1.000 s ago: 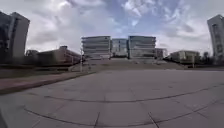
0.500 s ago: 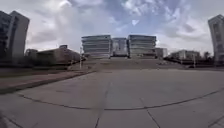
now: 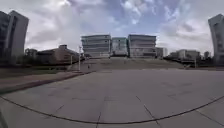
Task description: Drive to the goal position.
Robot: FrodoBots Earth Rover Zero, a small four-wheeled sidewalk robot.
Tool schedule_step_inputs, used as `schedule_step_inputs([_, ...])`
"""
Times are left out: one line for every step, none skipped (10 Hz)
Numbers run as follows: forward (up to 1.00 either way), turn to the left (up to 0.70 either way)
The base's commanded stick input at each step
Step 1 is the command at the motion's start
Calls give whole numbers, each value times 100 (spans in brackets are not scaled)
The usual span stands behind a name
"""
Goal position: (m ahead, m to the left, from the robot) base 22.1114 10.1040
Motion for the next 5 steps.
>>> schedule_step_inputs([70,0])
schedule_step_inputs([70,0])
schedule_step_inputs([70,0])
schedule_step_inputs([70,0])
schedule_step_inputs([70,0])
